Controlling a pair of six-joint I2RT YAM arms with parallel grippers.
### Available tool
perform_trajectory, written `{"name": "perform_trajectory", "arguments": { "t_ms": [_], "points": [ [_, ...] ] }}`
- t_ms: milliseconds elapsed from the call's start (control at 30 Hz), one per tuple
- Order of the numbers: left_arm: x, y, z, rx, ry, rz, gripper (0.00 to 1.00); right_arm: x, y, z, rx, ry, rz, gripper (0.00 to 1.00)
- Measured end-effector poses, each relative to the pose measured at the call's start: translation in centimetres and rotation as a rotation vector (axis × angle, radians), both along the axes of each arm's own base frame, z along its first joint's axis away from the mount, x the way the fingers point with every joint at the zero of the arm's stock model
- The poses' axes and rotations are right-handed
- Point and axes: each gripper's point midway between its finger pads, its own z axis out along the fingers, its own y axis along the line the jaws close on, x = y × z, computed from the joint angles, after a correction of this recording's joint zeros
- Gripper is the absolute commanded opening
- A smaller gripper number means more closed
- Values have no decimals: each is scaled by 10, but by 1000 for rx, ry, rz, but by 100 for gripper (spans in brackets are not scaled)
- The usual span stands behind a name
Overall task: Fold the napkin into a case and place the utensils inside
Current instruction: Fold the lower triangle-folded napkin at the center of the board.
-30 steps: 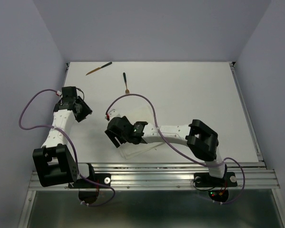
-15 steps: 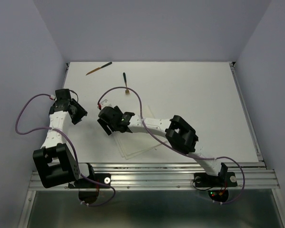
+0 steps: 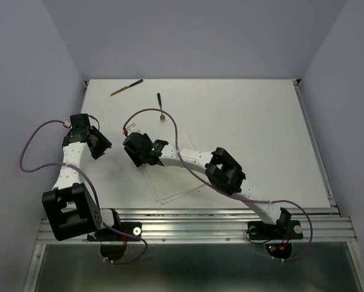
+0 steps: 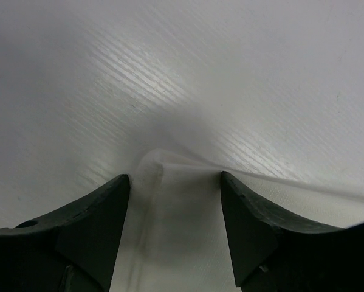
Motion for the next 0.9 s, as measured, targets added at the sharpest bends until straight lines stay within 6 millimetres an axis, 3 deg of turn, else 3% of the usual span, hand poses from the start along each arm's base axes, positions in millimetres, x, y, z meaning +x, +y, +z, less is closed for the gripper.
{"name": "perform_trajectory", "arguments": {
  "t_ms": [200,467,700,767,900],
  "points": [
    [0,0,0,0,-1,0,49,0,1,0,15,4,-11,79],
    [1,-7,-7,-30,-10,-22,54,-11,-16,9,25,13,1,80],
    [-2,-34,-33,-110,30,-105,69,-21,-38,63,119,-18,-17,81],
    [-3,-47,-39,-126,45,-143,70,-23,-48,82,166,-26,-32,81],
    [2,-71,-44,-152,46,-210,70,-19,-61,102,220,-37,-62,81]
  ]
}}
